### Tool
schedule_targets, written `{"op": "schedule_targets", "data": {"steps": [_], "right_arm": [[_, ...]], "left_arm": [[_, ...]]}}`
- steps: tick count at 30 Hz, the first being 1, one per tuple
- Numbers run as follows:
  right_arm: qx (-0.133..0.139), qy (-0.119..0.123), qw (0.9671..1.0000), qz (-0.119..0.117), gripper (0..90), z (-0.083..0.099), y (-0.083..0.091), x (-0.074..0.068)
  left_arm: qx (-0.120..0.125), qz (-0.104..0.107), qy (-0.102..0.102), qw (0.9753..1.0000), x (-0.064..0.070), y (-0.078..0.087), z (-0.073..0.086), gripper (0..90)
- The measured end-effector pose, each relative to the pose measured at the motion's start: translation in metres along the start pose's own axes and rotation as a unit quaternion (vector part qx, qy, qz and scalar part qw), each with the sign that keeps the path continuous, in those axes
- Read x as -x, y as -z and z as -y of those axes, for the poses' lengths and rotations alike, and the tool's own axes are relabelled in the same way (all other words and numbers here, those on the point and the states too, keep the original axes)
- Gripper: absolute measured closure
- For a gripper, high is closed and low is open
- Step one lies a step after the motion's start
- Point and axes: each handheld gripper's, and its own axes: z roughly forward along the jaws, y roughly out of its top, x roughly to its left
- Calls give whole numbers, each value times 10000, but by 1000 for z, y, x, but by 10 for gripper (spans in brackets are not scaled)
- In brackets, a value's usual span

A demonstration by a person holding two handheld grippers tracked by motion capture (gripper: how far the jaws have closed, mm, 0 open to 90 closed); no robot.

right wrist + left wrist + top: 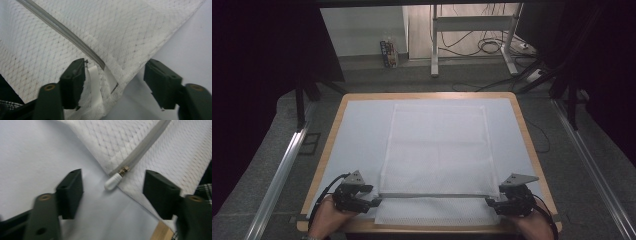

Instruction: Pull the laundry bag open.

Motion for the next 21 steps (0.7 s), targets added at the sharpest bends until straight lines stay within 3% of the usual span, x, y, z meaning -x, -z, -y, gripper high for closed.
{"op": "schedule_targets", "data": {"steps": [5, 8, 14, 16, 21], "right_arm": [[188, 44, 9998, 29, 173, -1, 1, 2], [287, 65, 9995, 62, 152, -1, 3, 2], [545, 60, 9984, 152, 95, 1, 13, 0], [594, 45, 9981, 154, 87, 2, 16, -1], [641, 22, 9978, 135, 48, 14, 23, -3]], "left_arm": [[146, -395, -28, 9991, 1, 3, -3, 98], [244, -463, 16, 9986, 2, 6, -2, 38], [555, -862, 136, 9946, 11, 19, 6, 5], [575, -872, 150, 9944, 12, 20, 8, 5], [466, -1168, 114, 9920, 24, 23, 23, 0]]}}
